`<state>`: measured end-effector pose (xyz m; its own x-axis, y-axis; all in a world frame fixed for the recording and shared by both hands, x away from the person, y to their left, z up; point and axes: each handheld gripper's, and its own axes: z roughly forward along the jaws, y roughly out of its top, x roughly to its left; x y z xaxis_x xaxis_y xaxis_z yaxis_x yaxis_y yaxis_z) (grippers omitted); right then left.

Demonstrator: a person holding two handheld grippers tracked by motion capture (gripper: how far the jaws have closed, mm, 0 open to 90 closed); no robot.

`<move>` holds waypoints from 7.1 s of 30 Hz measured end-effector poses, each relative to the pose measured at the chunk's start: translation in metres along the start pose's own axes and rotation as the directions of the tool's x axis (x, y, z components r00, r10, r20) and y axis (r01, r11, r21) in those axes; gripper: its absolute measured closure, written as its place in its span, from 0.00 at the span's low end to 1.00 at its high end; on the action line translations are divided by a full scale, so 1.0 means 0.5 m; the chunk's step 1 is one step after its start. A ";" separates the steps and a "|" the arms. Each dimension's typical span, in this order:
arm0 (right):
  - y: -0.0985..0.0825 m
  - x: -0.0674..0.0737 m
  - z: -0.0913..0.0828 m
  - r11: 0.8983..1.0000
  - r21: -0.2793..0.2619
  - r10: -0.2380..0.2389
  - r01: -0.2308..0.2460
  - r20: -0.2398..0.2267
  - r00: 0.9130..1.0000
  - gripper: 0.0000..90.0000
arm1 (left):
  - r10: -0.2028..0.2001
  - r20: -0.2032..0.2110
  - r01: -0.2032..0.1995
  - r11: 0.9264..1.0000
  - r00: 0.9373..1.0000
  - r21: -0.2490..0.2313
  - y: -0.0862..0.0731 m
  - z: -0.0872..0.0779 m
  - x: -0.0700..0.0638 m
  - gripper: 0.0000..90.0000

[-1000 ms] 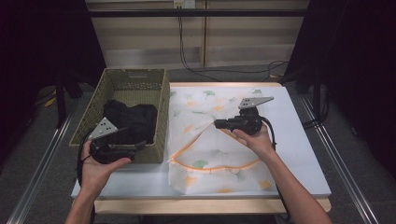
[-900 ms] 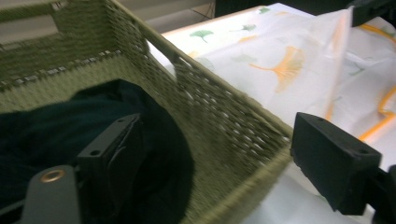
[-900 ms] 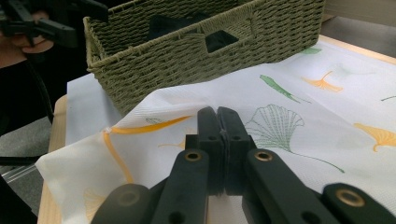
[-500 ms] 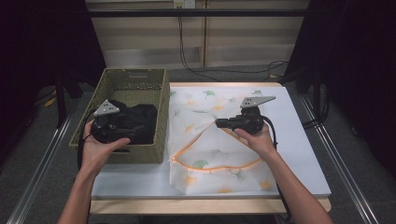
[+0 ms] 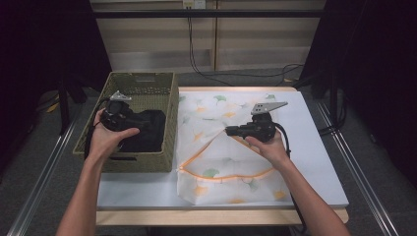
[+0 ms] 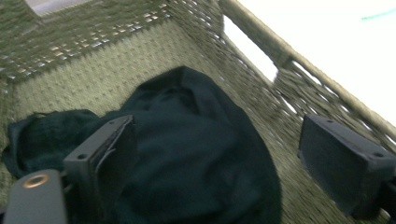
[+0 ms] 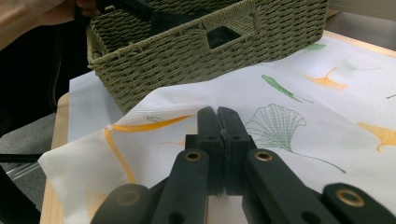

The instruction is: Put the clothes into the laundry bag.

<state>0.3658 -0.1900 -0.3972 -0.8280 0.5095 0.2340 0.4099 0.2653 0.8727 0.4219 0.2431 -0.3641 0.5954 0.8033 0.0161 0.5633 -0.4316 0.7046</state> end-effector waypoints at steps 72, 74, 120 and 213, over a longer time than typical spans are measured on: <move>-0.006 -0.010 0.003 1.000 0.010 0.008 -0.008 0.017 1.000 0.99 | -0.068 0.000 0.057 0.837 0.998 0.545 -0.023 0.187 0.045 0.67; -0.006 -0.010 0.005 1.000 0.012 0.010 -0.010 0.015 1.000 0.99 | -0.057 0.004 0.046 0.837 0.998 0.545 -0.021 0.186 0.044 0.68; -0.001 -0.011 0.003 1.000 0.000 0.022 -0.022 -0.001 1.000 0.99 | -0.219 0.064 0.225 0.970 0.974 -0.092 -0.011 0.001 0.088 0.74; -0.003 -0.008 0.009 1.000 0.012 0.021 -0.021 0.001 1.000 0.99 | 0.045 0.175 0.071 0.796 0.983 -0.602 0.030 -0.208 -0.081 0.73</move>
<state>0.3701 -0.1889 -0.4015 -0.8187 0.5161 0.2519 0.4319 0.2642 0.8624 0.3468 0.2466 -0.2804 0.7112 0.6987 -0.0770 0.1457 -0.0394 0.9885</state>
